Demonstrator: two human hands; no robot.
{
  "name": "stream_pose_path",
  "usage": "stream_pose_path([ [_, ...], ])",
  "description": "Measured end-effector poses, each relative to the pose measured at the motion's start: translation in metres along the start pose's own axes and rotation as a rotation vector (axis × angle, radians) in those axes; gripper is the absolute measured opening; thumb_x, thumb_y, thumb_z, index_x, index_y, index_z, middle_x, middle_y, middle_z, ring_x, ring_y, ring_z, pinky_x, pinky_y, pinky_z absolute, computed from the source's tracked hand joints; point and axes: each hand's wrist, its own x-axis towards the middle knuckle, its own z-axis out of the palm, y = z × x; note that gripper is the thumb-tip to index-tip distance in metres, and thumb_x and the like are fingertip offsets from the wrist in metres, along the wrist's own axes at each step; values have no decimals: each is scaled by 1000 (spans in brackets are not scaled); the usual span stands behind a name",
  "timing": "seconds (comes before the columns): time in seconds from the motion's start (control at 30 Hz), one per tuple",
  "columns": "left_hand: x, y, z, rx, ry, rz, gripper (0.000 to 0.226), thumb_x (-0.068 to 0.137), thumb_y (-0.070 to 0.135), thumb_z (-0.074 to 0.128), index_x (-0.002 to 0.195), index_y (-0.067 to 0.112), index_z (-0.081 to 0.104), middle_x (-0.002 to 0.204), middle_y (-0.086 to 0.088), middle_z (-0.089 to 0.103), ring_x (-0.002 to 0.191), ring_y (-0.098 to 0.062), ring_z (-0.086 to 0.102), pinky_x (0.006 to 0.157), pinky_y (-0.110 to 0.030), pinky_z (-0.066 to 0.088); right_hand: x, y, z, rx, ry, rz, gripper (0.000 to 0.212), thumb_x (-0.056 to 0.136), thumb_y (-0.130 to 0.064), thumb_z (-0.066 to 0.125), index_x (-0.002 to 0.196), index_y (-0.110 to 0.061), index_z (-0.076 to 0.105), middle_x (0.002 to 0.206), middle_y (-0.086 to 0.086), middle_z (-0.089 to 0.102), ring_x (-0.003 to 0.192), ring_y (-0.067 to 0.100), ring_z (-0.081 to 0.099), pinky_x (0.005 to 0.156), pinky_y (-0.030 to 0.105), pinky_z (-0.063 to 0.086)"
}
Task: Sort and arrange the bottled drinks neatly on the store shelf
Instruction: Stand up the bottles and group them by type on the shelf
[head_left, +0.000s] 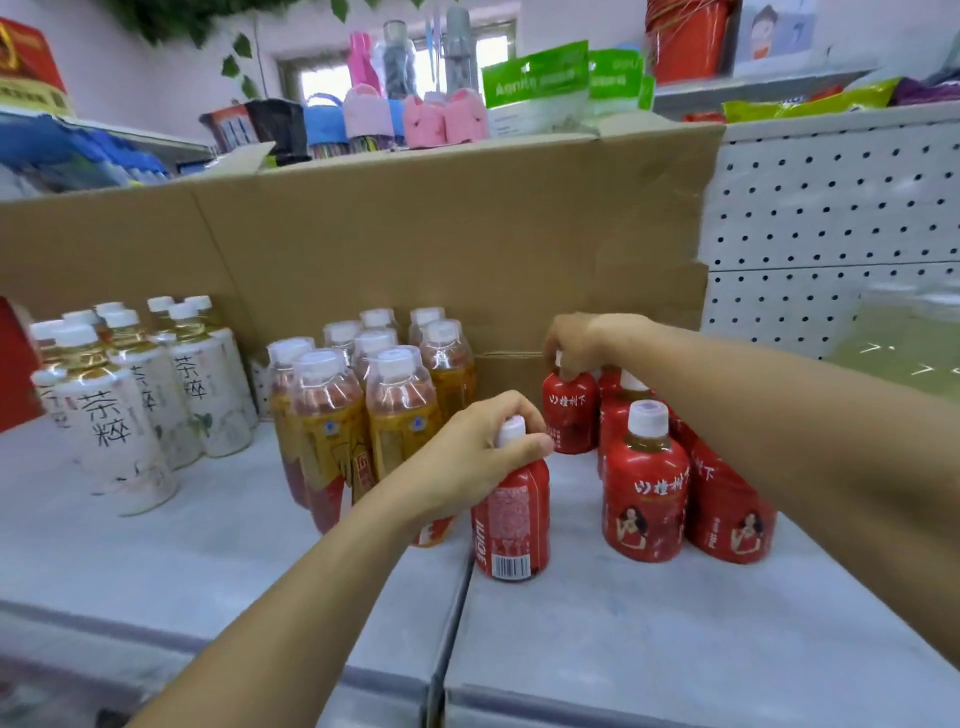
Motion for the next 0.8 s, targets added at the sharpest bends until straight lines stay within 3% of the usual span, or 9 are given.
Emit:
stream_pose_path([
  [0.1,-4,-7,0,-64,-6,-7,21,94,34,64,113,30,54,109,6,64,102,-12,63,89,-37,58,-3,-12,5,-73,68,-57,27,81,-11,70,108,-8,69,95,4,65,84,23,62,68,28,48],
  [0.27,-17,-23,1,-270,-7,-21,31,95,25,64,123,31,52,121,9,64,113,-8,59,95,-29,50,-38,-10,-15,84,188,-83,16,89,-19,63,102,-10,66,105,7,68,91,22,62,75,33,51],
  [0.37,-19,-26,7,-340,40,-11,21,98,29,58,118,33,54,113,7,65,107,-9,62,89,-27,53,-79,-12,-44,187,319,-104,20,91,-30,63,102,-12,64,101,3,65,89,17,61,76,34,51],
  [0.53,-22,-24,13,-347,92,53,14,96,30,58,110,33,57,107,8,66,100,-8,65,79,-22,56,-157,-12,-57,326,537,-76,32,94,-47,57,90,-16,59,86,1,61,71,15,58,60,31,44],
  [0.7,-31,-11,30,-342,59,106,13,95,32,60,108,34,60,101,16,68,95,3,65,75,-17,55,-232,-2,-34,438,509,3,37,94,-49,56,78,-15,57,62,1,56,43,6,48,42,23,38],
  [0.8,-35,1,43,-332,52,133,12,93,32,63,105,34,61,96,20,69,94,3,65,77,-17,52,-260,10,-11,382,487,81,40,90,-51,59,72,-15,56,59,-4,56,47,7,49,45,23,34],
])
